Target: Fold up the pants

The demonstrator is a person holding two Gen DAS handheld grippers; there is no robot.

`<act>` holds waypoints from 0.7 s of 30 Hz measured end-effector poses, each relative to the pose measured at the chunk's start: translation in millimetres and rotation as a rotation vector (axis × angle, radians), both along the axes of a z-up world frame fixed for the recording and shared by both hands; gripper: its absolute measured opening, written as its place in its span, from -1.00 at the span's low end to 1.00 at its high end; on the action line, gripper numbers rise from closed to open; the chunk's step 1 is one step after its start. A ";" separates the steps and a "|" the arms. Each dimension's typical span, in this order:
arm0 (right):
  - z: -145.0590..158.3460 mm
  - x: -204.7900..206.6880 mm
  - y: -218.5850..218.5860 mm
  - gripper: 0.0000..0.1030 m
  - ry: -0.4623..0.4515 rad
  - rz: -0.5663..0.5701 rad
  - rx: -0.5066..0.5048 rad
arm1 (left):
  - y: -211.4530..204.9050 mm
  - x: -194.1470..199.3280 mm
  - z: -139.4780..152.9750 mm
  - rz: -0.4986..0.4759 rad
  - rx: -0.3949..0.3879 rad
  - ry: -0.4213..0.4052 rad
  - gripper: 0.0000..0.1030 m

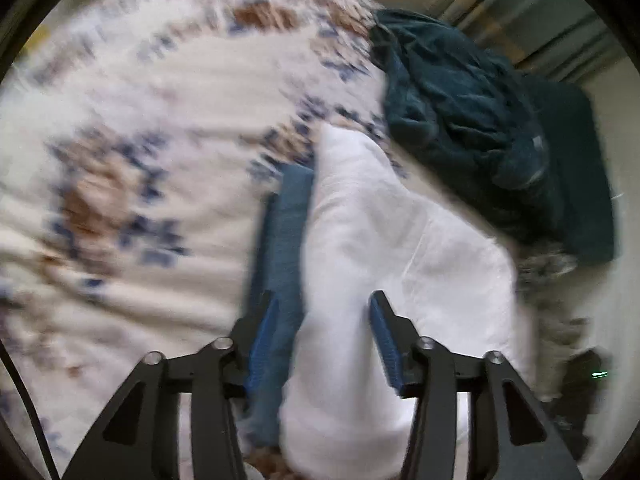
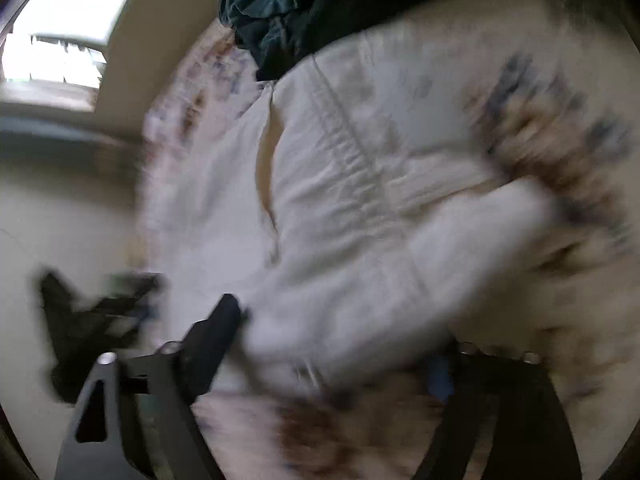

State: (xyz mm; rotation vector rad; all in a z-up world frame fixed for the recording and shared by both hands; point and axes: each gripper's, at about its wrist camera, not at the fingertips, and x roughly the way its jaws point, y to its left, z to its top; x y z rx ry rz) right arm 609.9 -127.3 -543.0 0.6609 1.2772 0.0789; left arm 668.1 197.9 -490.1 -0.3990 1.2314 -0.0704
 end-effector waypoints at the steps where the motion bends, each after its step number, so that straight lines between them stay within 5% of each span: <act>1: 12.0 2.3 1.3 0.76 -0.004 0.021 -0.073 | -4.2 -5.1 6.5 0.001 0.059 -0.010 0.59; 2: 25.0 2.4 2.5 0.80 -0.010 0.044 -0.163 | -10.6 -12.6 15.0 -0.004 0.119 -0.025 0.88; 3: 34.2 3.1 3.9 0.80 -0.014 0.061 -0.234 | -17.8 -19.4 22.1 -0.012 0.166 -0.026 0.94; 10: 89.9 -19.5 -1.4 0.86 -0.052 0.155 -0.505 | -41.8 -53.8 59.6 -0.035 0.253 -0.034 0.94; 21: 232.4 -108.9 22.9 0.87 -0.172 0.111 -0.611 | -46.7 -134.8 166.3 -0.039 0.314 -0.135 0.94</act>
